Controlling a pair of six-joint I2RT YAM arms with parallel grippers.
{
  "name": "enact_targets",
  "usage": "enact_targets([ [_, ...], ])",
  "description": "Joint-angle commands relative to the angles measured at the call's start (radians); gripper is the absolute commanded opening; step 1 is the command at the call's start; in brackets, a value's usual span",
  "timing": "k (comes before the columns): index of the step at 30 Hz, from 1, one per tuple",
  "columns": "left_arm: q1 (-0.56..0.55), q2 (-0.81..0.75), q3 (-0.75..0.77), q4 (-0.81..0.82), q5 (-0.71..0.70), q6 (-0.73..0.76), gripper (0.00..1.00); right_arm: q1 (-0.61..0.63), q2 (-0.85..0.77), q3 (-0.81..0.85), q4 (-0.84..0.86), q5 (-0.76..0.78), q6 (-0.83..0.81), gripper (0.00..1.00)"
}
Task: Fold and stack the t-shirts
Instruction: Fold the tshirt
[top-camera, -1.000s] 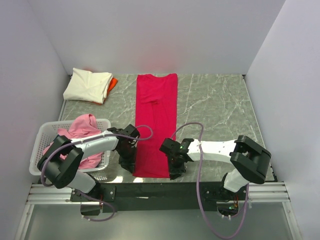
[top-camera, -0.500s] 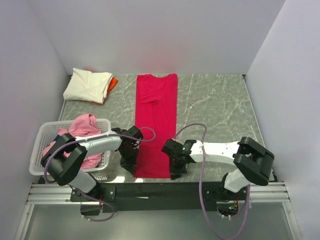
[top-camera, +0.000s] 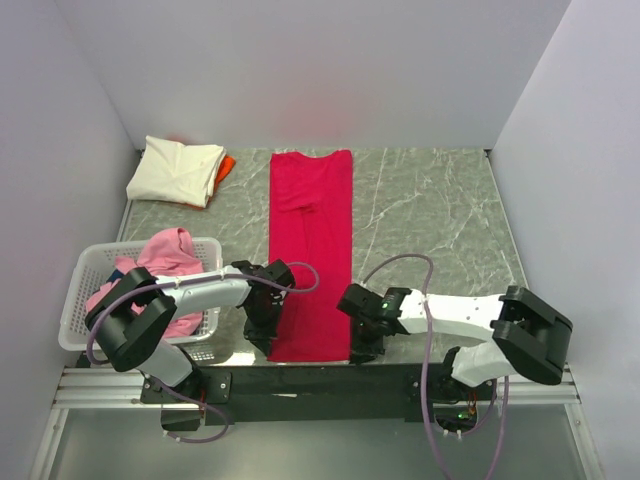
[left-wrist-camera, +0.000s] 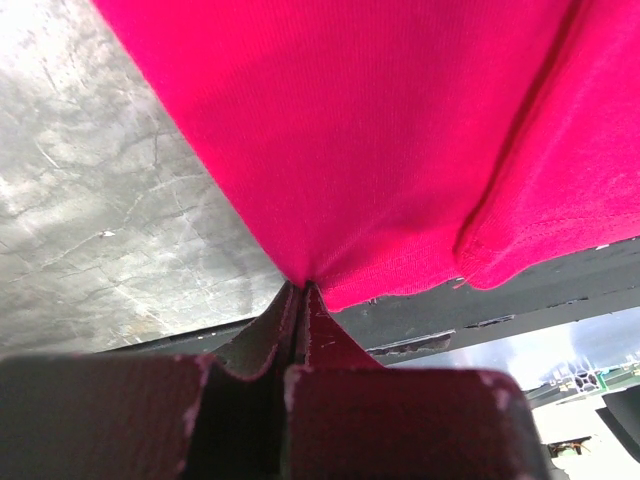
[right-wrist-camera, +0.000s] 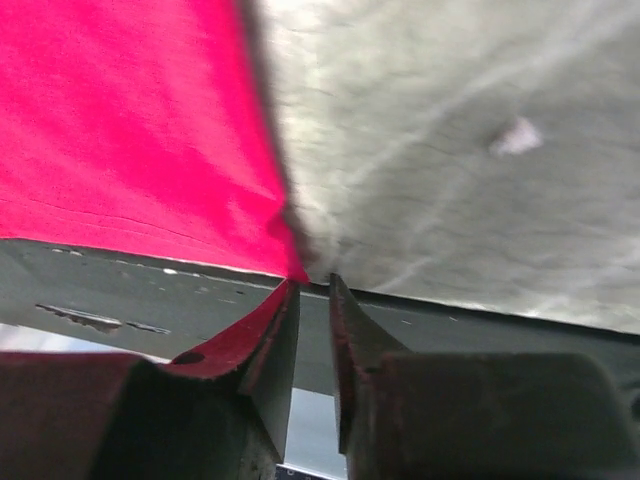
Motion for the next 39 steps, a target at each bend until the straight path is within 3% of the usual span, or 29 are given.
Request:
enact_targets([
  [1, -0.012, 0.002, -0.01, 0.005, -0.046, 0.007, 0.0, -0.01, -0.039, -0.036, -0.085, 0.081, 0.012, 0.29],
  [8, -0.013, -0.026, -0.011, 0.025, 0.009, 0.024, 0.0, -0.01, -0.085, 0.087, -0.137, 0.11, -0.037, 0.4],
  [16, -0.013, -0.026, -0.013, 0.022, 0.009, 0.023, 0.0, -0.01, 0.026, 0.228, -0.135, 0.123, -0.091, 0.46],
  [24, -0.013, -0.016, -0.01, 0.022, 0.008, 0.027, 0.0, -0.008, 0.16, 0.291, -0.154, 0.123, -0.133, 0.47],
  [39, -0.013, 0.005, -0.007, 0.017, 0.006, 0.033, 0.0, -0.001, 0.168, 0.27, -0.123, 0.098, -0.146, 0.46],
])
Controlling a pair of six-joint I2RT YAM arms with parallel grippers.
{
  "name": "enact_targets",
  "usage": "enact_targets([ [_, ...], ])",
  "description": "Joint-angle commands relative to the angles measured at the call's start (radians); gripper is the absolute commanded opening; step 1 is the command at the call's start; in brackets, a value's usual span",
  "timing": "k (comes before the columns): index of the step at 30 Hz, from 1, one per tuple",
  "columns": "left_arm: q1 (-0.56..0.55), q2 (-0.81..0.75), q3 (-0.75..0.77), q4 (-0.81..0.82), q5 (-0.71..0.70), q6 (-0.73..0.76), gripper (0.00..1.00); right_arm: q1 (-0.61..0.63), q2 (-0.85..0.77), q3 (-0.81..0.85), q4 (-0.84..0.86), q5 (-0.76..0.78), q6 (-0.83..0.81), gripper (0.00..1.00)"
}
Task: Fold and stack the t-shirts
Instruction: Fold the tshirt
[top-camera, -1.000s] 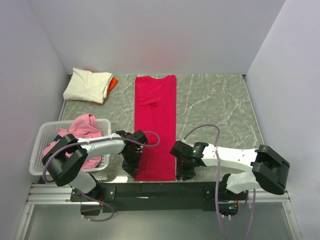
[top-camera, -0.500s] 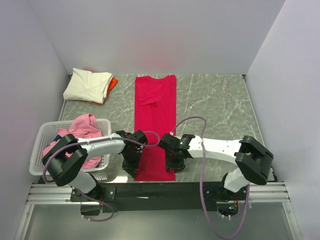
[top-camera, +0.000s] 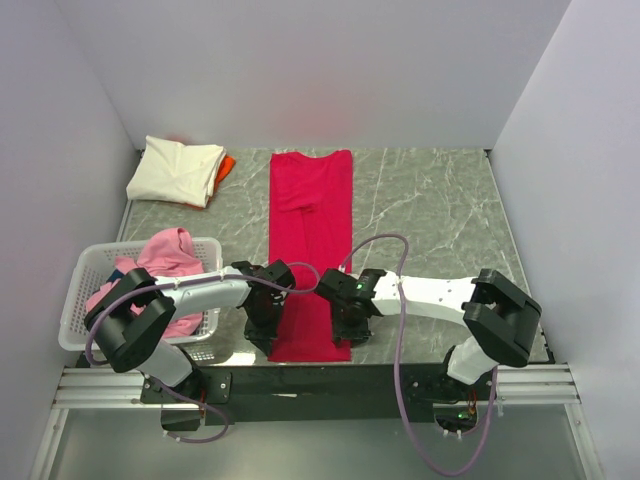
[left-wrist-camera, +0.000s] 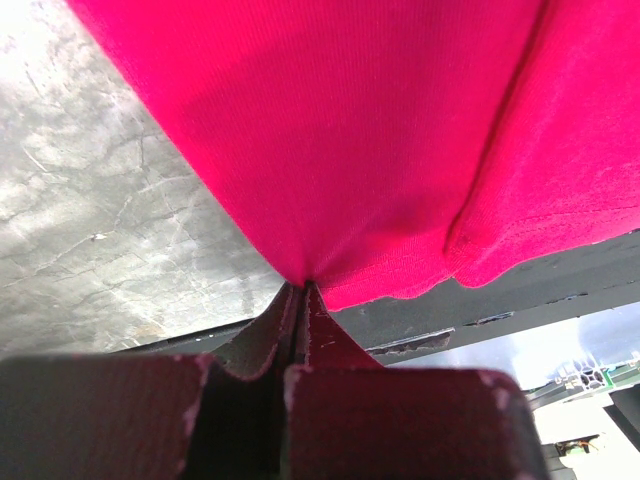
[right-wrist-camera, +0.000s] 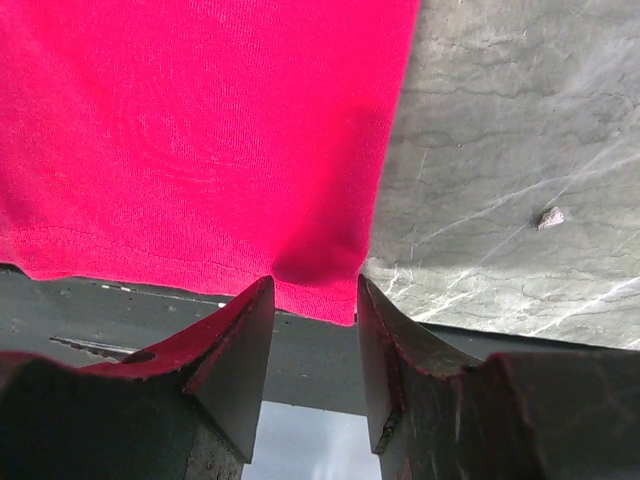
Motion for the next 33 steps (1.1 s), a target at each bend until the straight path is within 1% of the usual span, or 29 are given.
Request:
enact_targets([
  [1, -0.008, 0.014, -0.006, 0.011, -0.001, 0.023, 0.0, 0.006, -0.008, 0.012, 0.022, 0.0, -0.01, 0.45],
  [9, -0.008, 0.028, -0.008, 0.006, 0.001, 0.024, 0.0, 0.008, 0.052, -0.009, 0.062, -0.042, -0.026, 0.42],
  [15, -0.008, 0.031, -0.011, 0.0, -0.007, 0.018, 0.0, 0.008, 0.067, -0.038, 0.067, -0.042, -0.018, 0.33],
  [18, -0.008, 0.034, -0.011, -0.003, -0.009, 0.018, 0.0, 0.006, 0.069, -0.06, 0.076, -0.046, -0.012, 0.23],
  [19, -0.008, 0.034, -0.011, -0.004, -0.009, 0.018, 0.0, 0.008, 0.064, -0.064, 0.073, -0.043, -0.01, 0.16],
  [21, -0.008, 0.034, -0.012, -0.006, -0.01, 0.018, 0.0, 0.008, 0.044, -0.068, 0.062, -0.036, -0.003, 0.08],
  [25, -0.008, 0.034, -0.012, -0.007, -0.016, 0.014, 0.0, 0.008, -0.006, -0.091, 0.05, -0.017, 0.022, 0.0],
  [33, -0.008, 0.031, -0.015, -0.012, -0.022, 0.009, 0.0, -0.009, -0.132, -0.149, 0.038, 0.001, 0.079, 0.0],
])
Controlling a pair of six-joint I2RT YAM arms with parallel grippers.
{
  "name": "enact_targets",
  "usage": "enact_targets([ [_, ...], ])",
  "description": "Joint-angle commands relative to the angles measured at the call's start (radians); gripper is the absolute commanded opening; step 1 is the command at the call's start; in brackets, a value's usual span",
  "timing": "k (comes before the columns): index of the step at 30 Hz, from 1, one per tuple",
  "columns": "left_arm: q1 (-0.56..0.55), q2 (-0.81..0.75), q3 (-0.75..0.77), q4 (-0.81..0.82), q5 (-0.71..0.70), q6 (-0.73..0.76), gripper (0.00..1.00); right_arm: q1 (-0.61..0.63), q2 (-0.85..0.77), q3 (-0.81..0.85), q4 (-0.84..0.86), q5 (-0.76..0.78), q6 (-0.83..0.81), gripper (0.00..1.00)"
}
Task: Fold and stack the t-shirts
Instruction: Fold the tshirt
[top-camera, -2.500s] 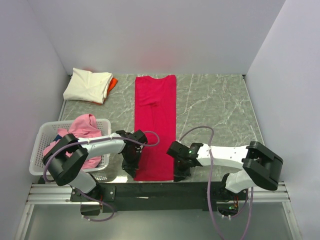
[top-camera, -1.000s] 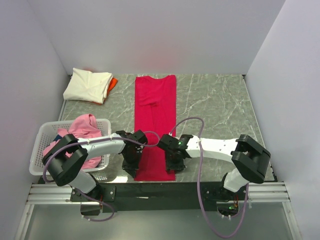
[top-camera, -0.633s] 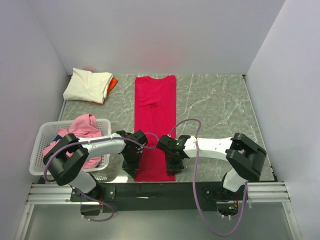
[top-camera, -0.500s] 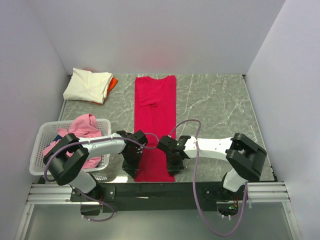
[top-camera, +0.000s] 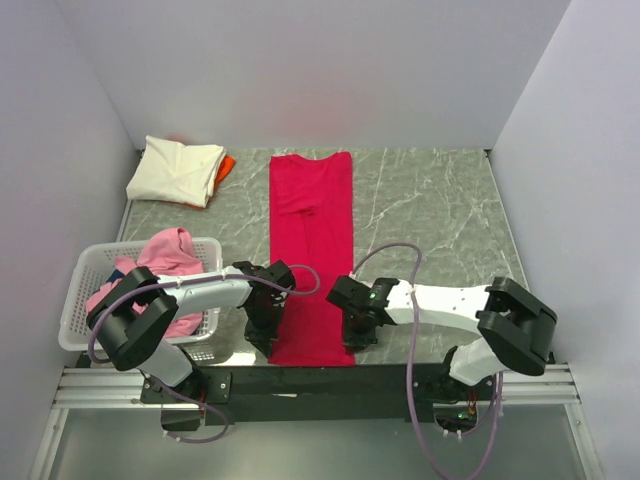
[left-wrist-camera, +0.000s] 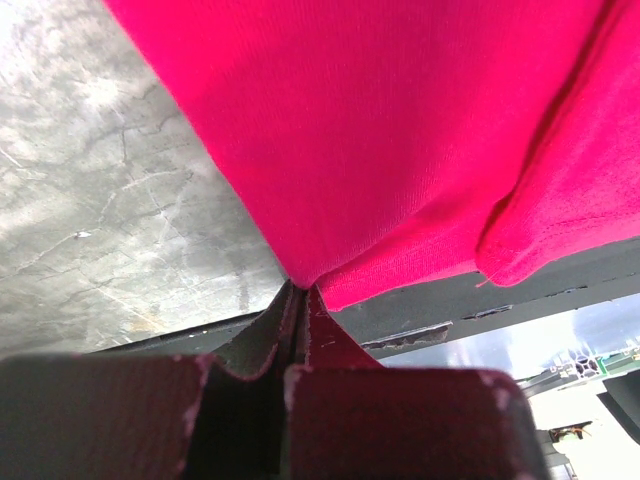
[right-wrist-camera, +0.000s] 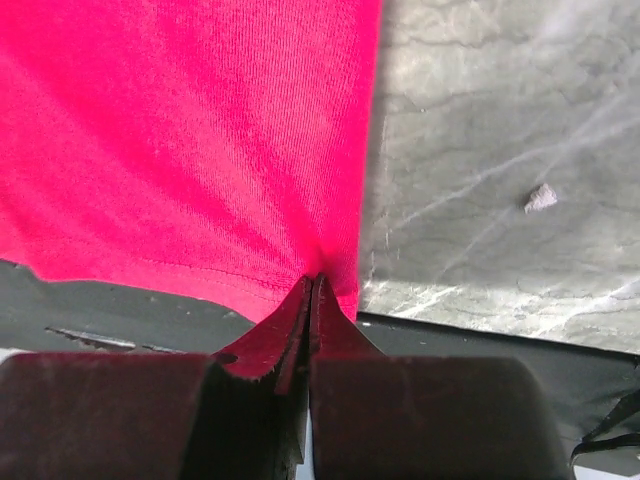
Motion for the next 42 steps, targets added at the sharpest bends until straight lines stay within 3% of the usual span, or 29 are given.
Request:
enact_targets([
  [1, -0.007, 0.019, -0.015, -0.004, -0.041, 0.012, 0.0, -0.01, -0.067, -0.038, -0.04, 0.035, 0.038, 0.0],
  [22, -0.007, -0.006, -0.034, -0.017, -0.052, -0.005, 0.0, -0.052, -0.192, -0.17, 0.019, -0.021, 0.076, 0.0],
  [29, -0.007, -0.009, -0.032, -0.006, -0.04, -0.001, 0.0, -0.056, -0.226, -0.199, 0.062, -0.054, 0.066, 0.09],
  [42, -0.007, -0.014, -0.032, -0.011, -0.041, -0.002, 0.0, -0.056, -0.286, -0.247, 0.018, -0.047, 0.108, 0.07],
])
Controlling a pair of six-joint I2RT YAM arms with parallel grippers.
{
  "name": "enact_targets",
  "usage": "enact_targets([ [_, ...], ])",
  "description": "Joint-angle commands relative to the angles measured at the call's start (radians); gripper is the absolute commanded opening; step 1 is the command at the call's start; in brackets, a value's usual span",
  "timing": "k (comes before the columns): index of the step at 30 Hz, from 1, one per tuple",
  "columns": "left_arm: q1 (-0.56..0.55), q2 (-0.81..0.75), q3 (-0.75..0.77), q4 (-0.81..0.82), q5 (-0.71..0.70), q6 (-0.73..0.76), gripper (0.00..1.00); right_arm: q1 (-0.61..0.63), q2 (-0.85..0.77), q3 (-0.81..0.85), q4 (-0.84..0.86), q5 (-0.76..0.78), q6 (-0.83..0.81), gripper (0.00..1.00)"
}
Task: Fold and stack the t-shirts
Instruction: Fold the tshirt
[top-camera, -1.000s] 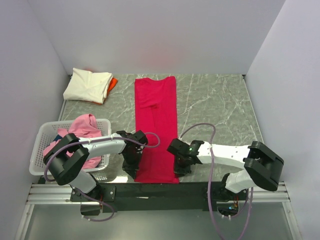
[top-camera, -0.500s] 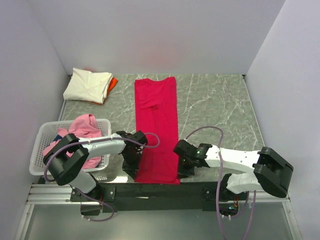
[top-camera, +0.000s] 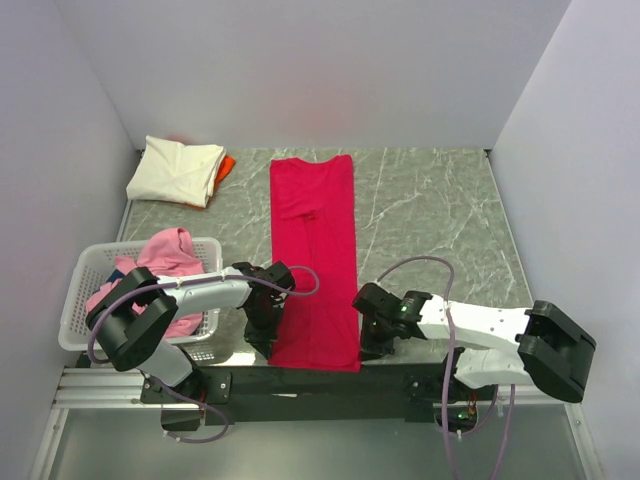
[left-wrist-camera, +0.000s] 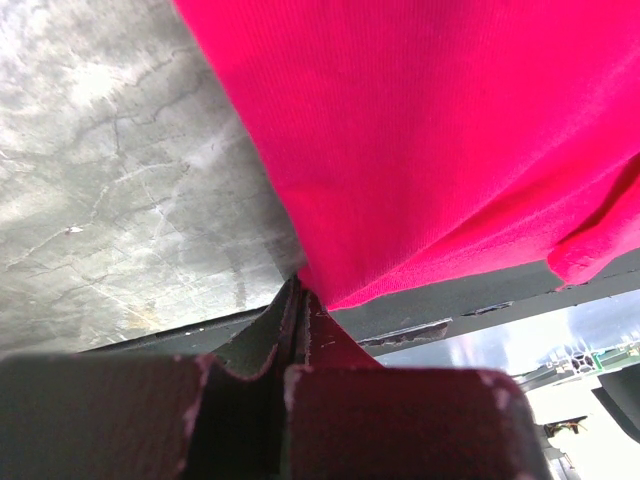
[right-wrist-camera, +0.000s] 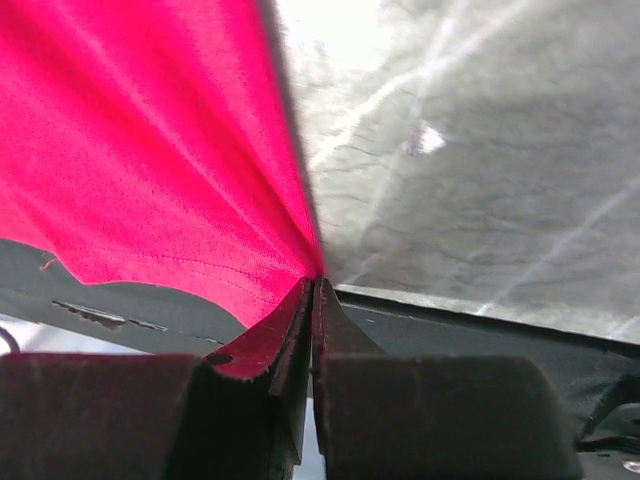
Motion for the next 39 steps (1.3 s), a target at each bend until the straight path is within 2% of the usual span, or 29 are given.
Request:
enact_targets([
  [1, -0.006, -0.012, -0.023, -0.01, -0.054, 0.005, 0.0, -0.005, -0.04, -0.028, -0.054, 0.009, 0.027, 0.07],
  [12, -0.006, -0.029, -0.022, -0.008, -0.053, 0.005, 0.0, -0.005, -0.102, -0.062, -0.048, 0.008, 0.055, 0.08],
  [15, -0.007, -0.053, -0.022, -0.007, -0.045, 0.006, 0.0, -0.006, -0.089, -0.047, -0.042, 0.003, 0.032, 0.16],
  [16, -0.007, -0.059, -0.022, -0.001, -0.039, 0.008, 0.0, -0.005, -0.088, -0.036, -0.043, 0.003, 0.03, 0.25],
  [18, -0.006, -0.073, -0.028, 0.003, -0.024, 0.006, 0.0, -0.005, -0.094, -0.025, -0.051, -0.005, 0.021, 0.35],
  [19, -0.006, -0.078, -0.031, 0.004, -0.019, 0.006, 0.0, -0.005, -0.101, -0.018, -0.053, -0.008, 0.02, 0.43],
  [23, -0.007, -0.102, -0.048, 0.013, 0.001, -0.006, 0.0, -0.005, -0.152, -0.016, -0.044, -0.025, 0.024, 0.54],
  [34, -0.006, -0.184, -0.08, 0.019, 0.018, -0.051, 0.01, -0.005, -0.08, -0.028, 0.044, -0.091, -0.028, 0.56],
  [39, -0.006, -0.194, -0.101, 0.041, 0.048, -0.054, 0.02, -0.001, -0.039, -0.054, 0.104, -0.137, -0.028, 0.54],
])
